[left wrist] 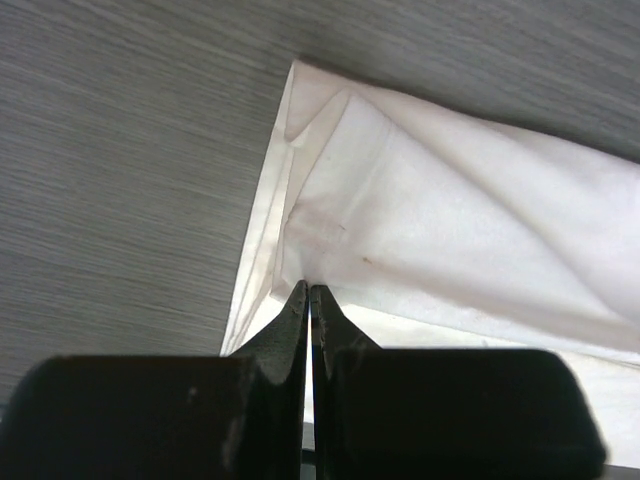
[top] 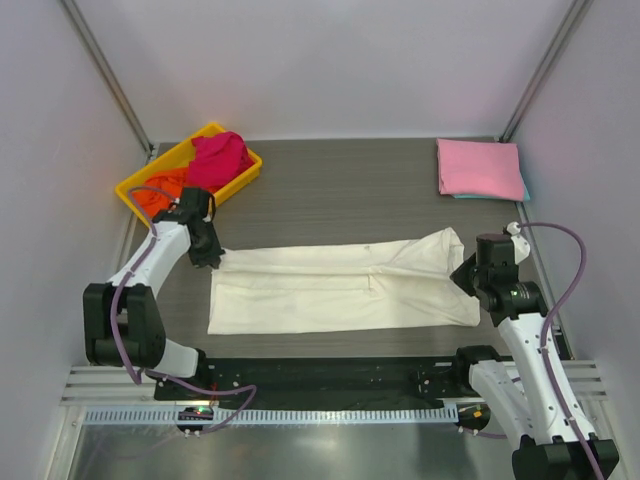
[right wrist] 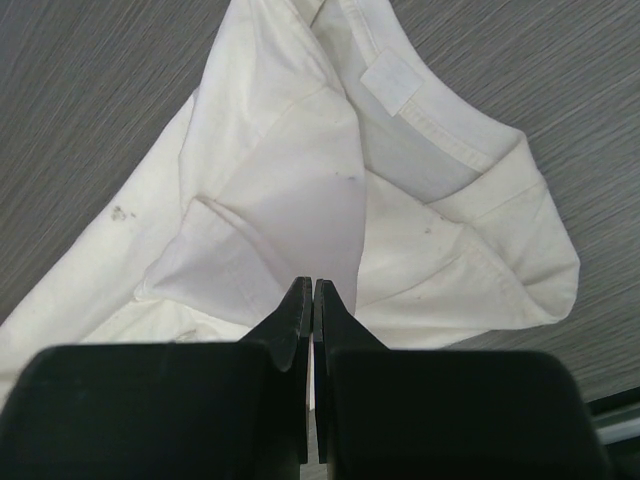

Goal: Fold and stack the t-shirts
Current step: Fold the tshirt

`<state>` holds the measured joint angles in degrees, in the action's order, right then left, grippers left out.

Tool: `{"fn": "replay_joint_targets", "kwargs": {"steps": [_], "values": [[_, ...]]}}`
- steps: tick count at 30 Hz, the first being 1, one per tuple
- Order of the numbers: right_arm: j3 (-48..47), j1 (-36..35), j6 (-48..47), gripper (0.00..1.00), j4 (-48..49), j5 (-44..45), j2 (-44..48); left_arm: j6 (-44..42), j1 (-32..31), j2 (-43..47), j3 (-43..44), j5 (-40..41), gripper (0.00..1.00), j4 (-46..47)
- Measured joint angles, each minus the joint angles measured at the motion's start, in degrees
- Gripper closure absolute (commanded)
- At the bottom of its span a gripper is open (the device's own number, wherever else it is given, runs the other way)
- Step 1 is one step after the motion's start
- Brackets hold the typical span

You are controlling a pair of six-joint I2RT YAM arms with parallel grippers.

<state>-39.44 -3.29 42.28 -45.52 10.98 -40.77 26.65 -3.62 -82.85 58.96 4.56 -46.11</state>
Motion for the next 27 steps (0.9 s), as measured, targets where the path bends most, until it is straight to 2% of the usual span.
{"fn": "replay_joint_targets", "kwargs": {"steps": [2, 3, 5, 6, 9, 14, 17, 21, 24, 27], "values": [[0.22, 0.00, 0.09, 0.97, -0.13, -1.92, 0.33, 0.33, 0.00, 0.00, -1.20, 0.33, 1.00, -0.50], [0.48, 0.00, 0.15, 0.88, -0.20, -2.78, 0.57, 0.42, 0.00, 0.00, -1.68, 0.55, 0.95, -0.98], [1.16, 0.00, 0.44, 0.80, -0.68, -3.85, 1.16, 0.48, 0.00, -0.02, -2.21, 0.98, 0.85, -2.08], [1.31, -0.02, 0.63, 0.73, -1.36, -4.17, 1.31, 0.52, 0.00, -0.02, -2.27, 1.31, 0.75, -2.71], [1.36, 0.00, 1.29, 0.67, -2.71, -4.31, 1.29, 0.76, 0.00, 0.00, -2.14, 2.45, 0.68, -4.42], [0.13, 0.00, 1.33, 0.67, -3.74, -4.66, 0.87, 0.42, -0.04, 1.51, 1.68, 3.15, 0.64, -8.22], [-0.79, -0.02, 0.48, 0.68, -1.51, -8.02, 1.03, -0.04, -0.07, 3.48, 4.50, -0.81, 0.67, -7.15], [-1.03, -0.02, -0.87, 0.69, 2.62, -12.98, -1.44, 0.31, -0.11, 2.86, 4.15, -8.52, 0.68, -2.93], [-3.43, -0.46, -2.38, 0.72, 5.53, -16.04, -8.44, 0.70, -0.13, -1.05, 3.32, -12.52, 0.69, -0.11], [-6.45, -3.26, -3.87, 0.73, 9.03, -17.40, -17.33, 1.40, -0.15, -5.64, 2.67, -12.90, 0.70, 1.05]]}}
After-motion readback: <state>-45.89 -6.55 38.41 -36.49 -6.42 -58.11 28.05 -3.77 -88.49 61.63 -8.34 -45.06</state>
